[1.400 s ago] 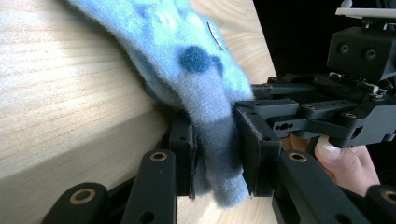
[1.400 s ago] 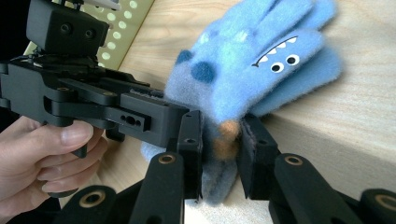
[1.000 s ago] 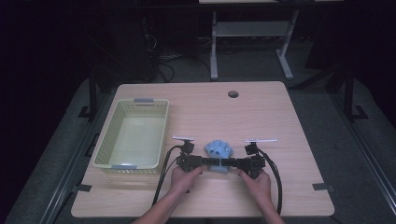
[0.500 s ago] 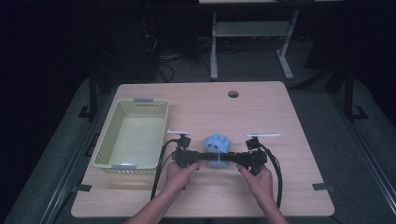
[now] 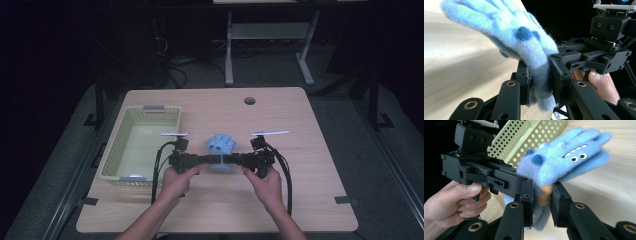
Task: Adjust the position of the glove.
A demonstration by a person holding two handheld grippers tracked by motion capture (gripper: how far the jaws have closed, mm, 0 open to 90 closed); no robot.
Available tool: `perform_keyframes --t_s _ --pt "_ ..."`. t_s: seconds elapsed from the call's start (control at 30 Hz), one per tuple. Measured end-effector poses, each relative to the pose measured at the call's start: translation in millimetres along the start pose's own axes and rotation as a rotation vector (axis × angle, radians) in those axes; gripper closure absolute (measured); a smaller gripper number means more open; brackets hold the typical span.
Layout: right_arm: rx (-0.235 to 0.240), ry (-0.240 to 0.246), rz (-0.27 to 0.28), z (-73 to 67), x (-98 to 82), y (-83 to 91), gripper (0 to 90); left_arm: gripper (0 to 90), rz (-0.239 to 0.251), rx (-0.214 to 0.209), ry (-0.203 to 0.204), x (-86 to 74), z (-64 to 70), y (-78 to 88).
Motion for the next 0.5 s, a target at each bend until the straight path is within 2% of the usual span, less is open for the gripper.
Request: perform_keyframes --t_s 0.5 --pt "0.045 0.054 -0.017 -34.7 20.4 -31.9 73.9 70.7 0.041 0.015 -0.026 28.2 1.0 41.5"
Point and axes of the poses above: each handheld gripper's, and its own axes: y roughly backward along the jaws, x roughly out of its top, z roughly to its right, the point moved 6 cm from there along -y, roughly forward along the jaws, and after that the axes turned 15 degrees about z, right-handed, at the moved point
